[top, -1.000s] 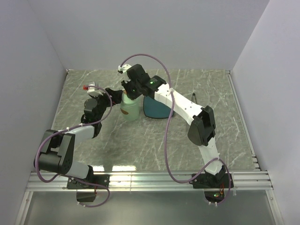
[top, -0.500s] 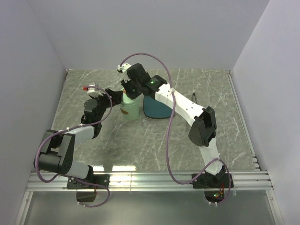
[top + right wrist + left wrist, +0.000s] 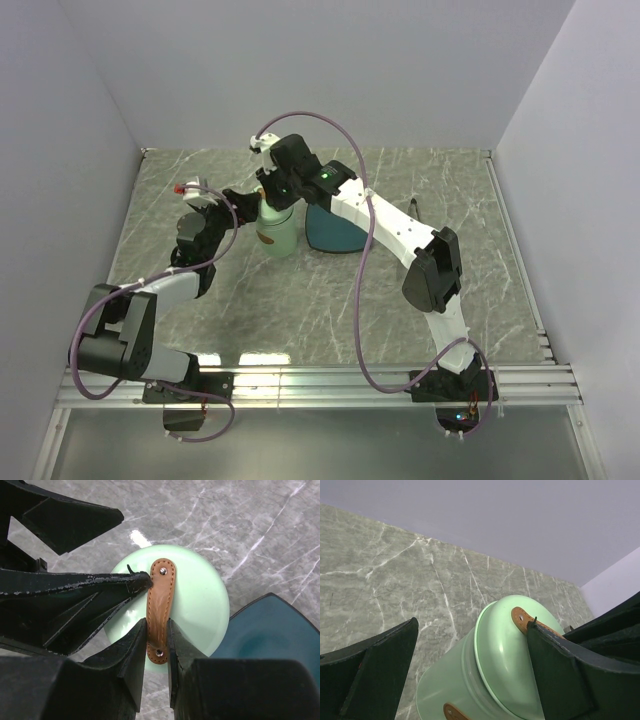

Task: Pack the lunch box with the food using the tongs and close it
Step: Put the lid back on the lunch box

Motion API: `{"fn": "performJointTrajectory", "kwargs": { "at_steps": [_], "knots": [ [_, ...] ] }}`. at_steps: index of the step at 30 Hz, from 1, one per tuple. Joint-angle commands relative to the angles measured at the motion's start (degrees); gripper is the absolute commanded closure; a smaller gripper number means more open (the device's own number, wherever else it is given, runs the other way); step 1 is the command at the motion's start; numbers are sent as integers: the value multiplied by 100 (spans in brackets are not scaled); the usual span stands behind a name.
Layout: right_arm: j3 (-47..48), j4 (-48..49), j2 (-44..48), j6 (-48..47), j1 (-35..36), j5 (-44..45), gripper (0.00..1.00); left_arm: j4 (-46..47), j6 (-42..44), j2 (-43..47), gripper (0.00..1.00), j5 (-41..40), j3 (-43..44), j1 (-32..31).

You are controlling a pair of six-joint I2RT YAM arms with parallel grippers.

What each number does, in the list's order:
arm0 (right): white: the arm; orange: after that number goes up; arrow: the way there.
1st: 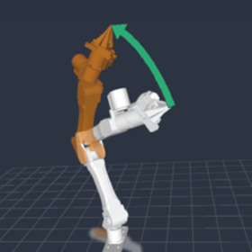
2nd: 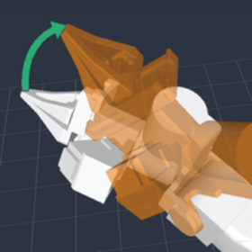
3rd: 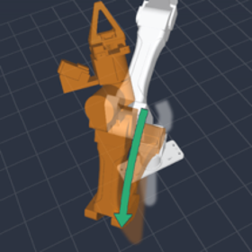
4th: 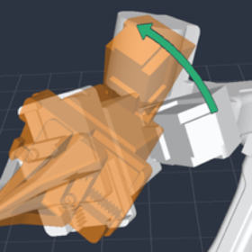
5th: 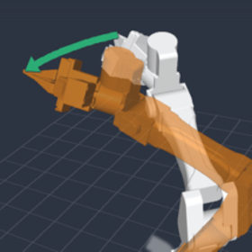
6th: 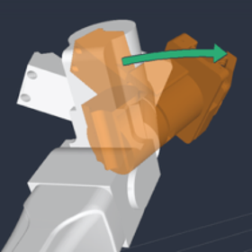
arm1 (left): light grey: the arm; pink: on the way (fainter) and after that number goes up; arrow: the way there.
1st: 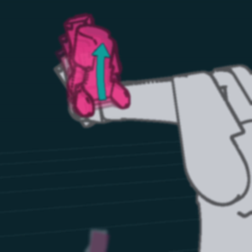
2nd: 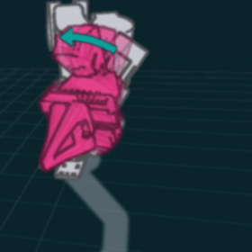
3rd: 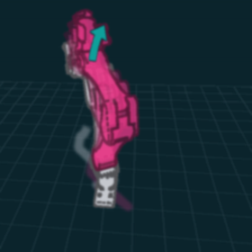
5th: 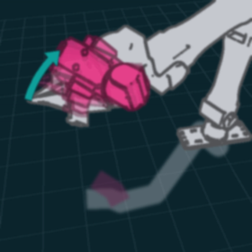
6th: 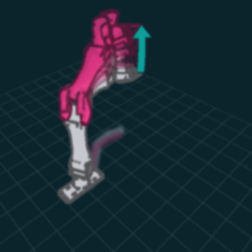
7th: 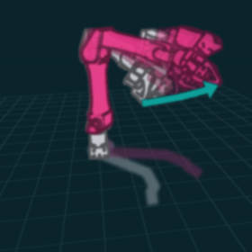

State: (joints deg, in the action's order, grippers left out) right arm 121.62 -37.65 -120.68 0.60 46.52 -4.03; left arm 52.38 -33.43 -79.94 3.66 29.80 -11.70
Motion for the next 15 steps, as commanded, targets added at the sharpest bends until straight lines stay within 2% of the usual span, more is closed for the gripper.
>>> {"fn": "performJointTrajectory", "kwargs": {
  "at_steps": [1,15],
  "knots": [
    [134,285,326,116,24,-133,81,132,91,181,4,-15,-45,-25],
    [-104,135,300,54,32,69,81,158,73,-48,4,82,61,-34]
  ]
}}
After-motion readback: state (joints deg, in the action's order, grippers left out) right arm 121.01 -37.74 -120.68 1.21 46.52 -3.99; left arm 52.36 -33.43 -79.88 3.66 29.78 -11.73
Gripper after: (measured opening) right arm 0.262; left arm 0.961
